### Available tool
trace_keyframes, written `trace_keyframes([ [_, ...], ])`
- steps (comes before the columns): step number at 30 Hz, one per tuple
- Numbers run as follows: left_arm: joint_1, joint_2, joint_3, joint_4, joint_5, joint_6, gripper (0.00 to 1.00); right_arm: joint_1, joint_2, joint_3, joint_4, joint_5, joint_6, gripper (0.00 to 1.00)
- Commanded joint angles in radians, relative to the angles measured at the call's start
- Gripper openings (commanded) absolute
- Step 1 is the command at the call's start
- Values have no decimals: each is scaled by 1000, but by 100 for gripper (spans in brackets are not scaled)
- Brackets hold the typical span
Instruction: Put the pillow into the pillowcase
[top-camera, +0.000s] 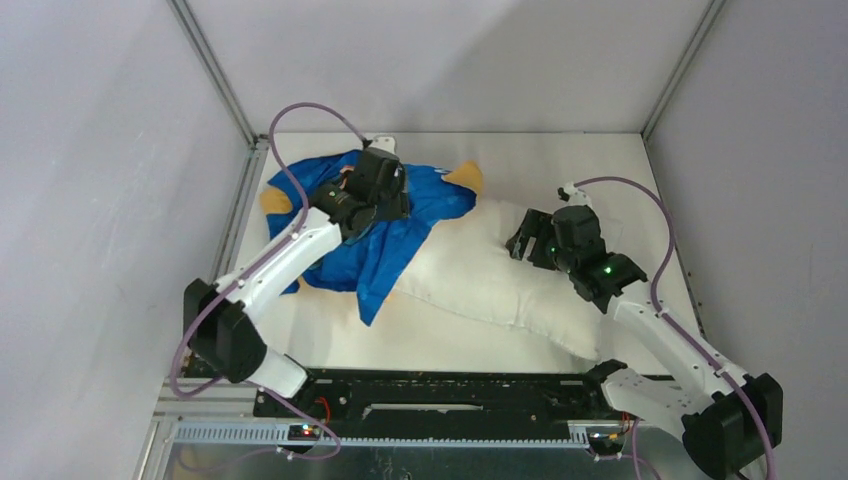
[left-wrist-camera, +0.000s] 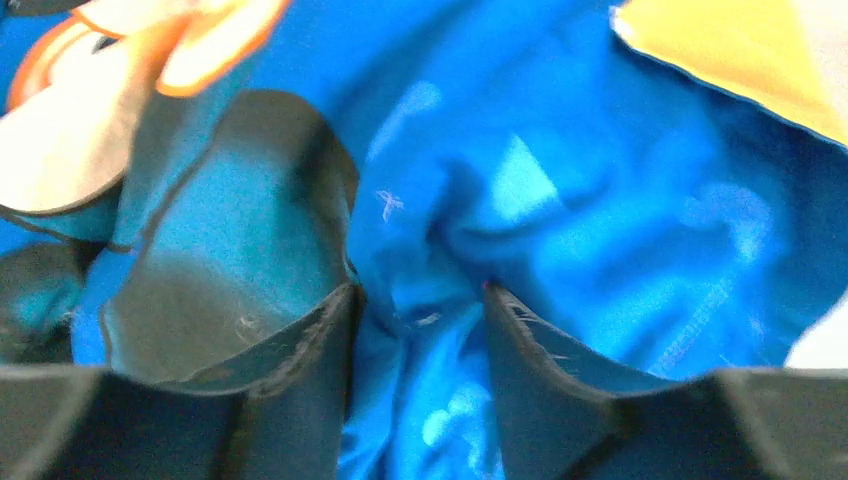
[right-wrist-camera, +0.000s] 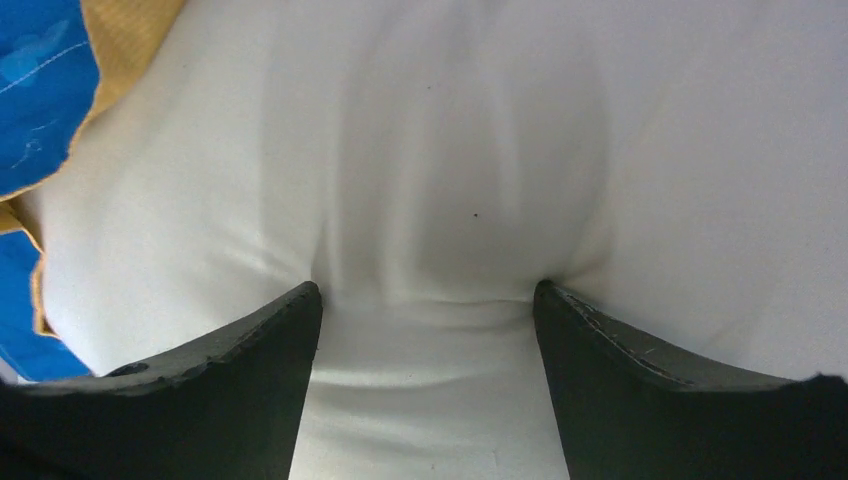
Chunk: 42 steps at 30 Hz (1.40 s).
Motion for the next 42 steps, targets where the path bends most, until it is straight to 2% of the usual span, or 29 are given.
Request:
trace_keyframes([
  [1, -103, -165, 47, -64, 38, 37, 64, 12, -27, 23, -39, -59, 14, 81],
  [3, -154, -208, 39, -89, 18, 40, 75, 18, -53, 53, -87, -33, 1, 82],
  [6, -213, -228, 28, -137, -41, 40, 83, 27, -113, 87, -172, 44, -29, 85],
  [10, -263, -214, -29, -161, -79, 24, 87, 27, -191, 116, -333, 156, -61, 92],
  [12, -281, -195, -72, -158, -107, 13, 89, 27, -218, 116, -404, 205, -62, 99],
  [17, -280, -128, -137, -44, -126, 31, 93, 55, -258, 64, -484, 270, -46, 100],
  [19, -280, -86, -116, -43, -152, 34, 90, 83, -249, 60, -453, 255, -43, 99],
  [21, -280, -56, -94, -47, -201, 40, 84, 68, -188, 58, -441, 228, -27, 100],
  [23, -280, -38, -74, -49, -244, 56, 72, 66, -129, 33, -417, 222, -14, 100],
  [24, -279, -32, -56, -56, -255, 67, 62, 68, -114, 4, -385, 214, -11, 99],
  [26, -280, -27, -7, -89, -262, 86, 37, 66, -100, -52, -314, 164, -9, 92],
  [27, -282, -28, 24, -108, -256, 95, 24, 66, -93, -70, -273, 143, -4, 84],
  [28, -284, -34, 56, -127, -249, 105, 16, 68, -86, -81, -257, 122, 0, 73],
  [29, -286, -43, 92, -140, -242, 117, 11, 75, -80, -83, -232, 107, 7, 61],
  [31, -289, -45, 194, -200, -218, 139, 8, 87, -74, -81, -171, 71, 15, 32],
  [34, -313, 7, 409, -341, -215, 168, 0, 86, -64, -46, -108, 20, 30, 1],
  [37, -338, 45, 507, -367, -97, 156, 0, 90, -40, 25, -52, -29, 51, 0],
  [41, -366, 77, 453, -217, 280, 44, 0, 153, 2, 123, 13, -32, 87, 0],
  [42, -379, 79, 449, -177, 333, 24, 0, 167, 14, 135, 27, -25, 91, 0],
])
